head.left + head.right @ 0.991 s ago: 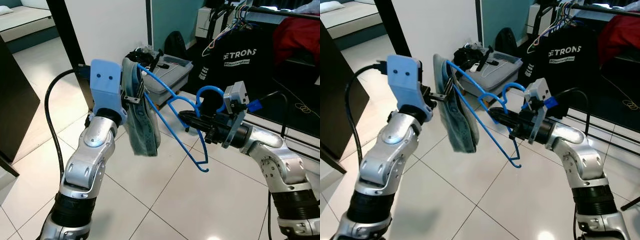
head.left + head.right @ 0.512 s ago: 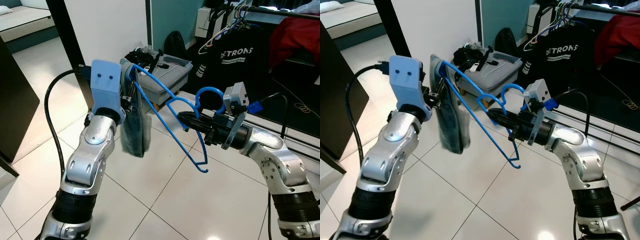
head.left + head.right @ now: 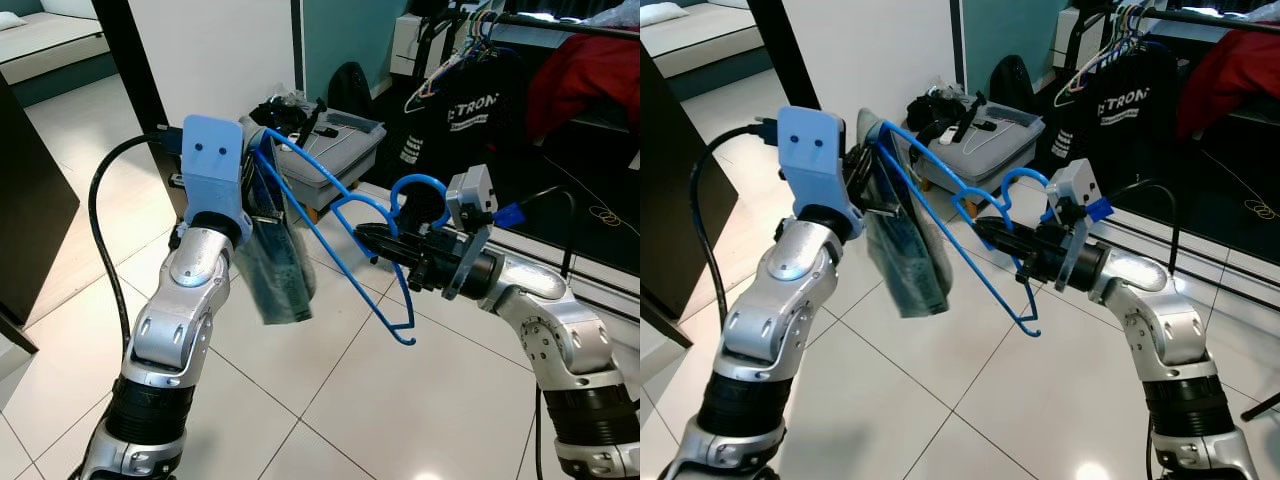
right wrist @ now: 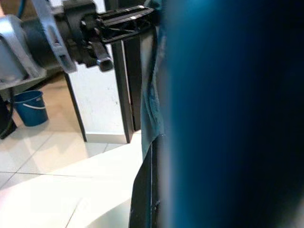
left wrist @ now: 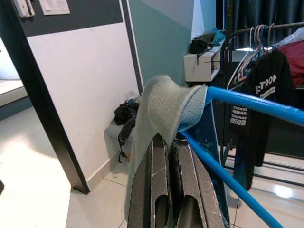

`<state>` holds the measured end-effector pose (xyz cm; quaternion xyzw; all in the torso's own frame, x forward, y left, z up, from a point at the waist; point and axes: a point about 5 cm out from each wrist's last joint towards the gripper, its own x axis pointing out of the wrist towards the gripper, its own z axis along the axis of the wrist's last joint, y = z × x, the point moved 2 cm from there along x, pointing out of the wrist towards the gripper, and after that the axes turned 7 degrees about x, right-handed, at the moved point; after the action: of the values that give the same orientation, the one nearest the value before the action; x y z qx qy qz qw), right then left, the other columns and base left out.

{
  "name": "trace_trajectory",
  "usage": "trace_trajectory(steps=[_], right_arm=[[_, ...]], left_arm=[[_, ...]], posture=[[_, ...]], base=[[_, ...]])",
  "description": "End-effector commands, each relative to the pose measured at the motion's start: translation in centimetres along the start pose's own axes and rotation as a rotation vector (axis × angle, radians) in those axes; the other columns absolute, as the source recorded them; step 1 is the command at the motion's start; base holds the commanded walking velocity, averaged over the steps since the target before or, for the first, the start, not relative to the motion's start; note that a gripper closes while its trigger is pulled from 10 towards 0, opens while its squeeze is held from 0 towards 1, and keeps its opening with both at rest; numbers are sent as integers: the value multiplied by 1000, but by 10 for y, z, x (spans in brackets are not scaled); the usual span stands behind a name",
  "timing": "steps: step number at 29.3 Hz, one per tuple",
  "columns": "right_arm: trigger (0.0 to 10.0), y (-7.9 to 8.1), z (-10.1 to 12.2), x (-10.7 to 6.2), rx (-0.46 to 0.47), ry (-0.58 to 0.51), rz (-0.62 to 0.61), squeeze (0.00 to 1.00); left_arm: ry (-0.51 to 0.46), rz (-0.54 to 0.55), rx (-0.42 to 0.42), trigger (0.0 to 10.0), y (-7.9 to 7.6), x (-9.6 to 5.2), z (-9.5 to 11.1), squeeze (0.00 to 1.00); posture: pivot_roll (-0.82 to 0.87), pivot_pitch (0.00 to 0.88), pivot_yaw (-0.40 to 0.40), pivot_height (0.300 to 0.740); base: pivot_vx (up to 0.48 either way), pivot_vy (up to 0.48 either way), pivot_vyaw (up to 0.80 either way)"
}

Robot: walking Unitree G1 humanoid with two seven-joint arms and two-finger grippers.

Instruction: Hang hanger

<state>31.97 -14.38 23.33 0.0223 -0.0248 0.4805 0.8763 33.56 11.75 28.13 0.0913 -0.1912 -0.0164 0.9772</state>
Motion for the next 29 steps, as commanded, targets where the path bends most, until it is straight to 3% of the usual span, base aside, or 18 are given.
trace_trajectory(steps=[1, 8, 14, 15, 23, 24, 25, 26, 27, 28, 29], right_arm=[[10000, -2, -4, 4, -13, 12, -22, 0], [10000, -11, -6, 5, -12, 28, -93, 0], [10000, -22, -4, 4, -7, 16, -162, 0], [10000, -23, -4, 4, -8, 17, -169, 0], [10000, -24, -4, 5, -15, 20, -177, 0], [10000, -24, -4, 5, -17, 19, -177, 0], [10000, -24, -4, 5, -18, 19, -176, 0], [10000, -24, -4, 5, -18, 19, -176, 0], [10000, -25, -4, 5, -19, 20, -176, 0], [10000, -24, -4, 5, -20, 21, -174, 0], [10000, -24, -4, 5, -20, 21, -174, 0]], left_arm=[[-5, 18, 10, 0, 5, 1, 1, 0], [-26, -21, -1, 0, 0, 1, 4, 0], [-48, -171, -91, 0, -24, -5, 8, 0], [-54, -259, -124, 0, -38, -9, 10, 0], [-30, -419, -154, 0, -64, -20, 5, 0], [-15, -427, -144, 1608, -66, -21, 2, 0], [1, -435, -132, 2510, -68, -21, -1, 0], [1, -435, -132, 2510, -68, -21, -1, 0], [14, -439, -116, 4392, -68, -21, -4, 0], [26, -439, -94, 10000, -68, -21, -8, 0], [26, -439, -94, 10000, -68, -21, -8, 0]], posture=[[-84, 93, 54, 740], [-77, 94, 51, 740], [-76, 96, 48, 740], [-76, 96, 48, 740], [-78, 94, 48, 740], [-78, 94, 48, 740], [-78, 94, 48, 740], [-78, 94, 48, 740], [-78, 94, 48, 740], [-81, 88, 50, 740], [-81, 88, 50, 740]], base=[[0, 0, 0], [0, 0, 0], [0, 0, 0], [0, 0, 0], [0, 0, 0], [0, 0, 0], [0, 0, 0], [0, 0, 0], [0, 0, 0], [0, 0, 0], [0, 0, 0]])
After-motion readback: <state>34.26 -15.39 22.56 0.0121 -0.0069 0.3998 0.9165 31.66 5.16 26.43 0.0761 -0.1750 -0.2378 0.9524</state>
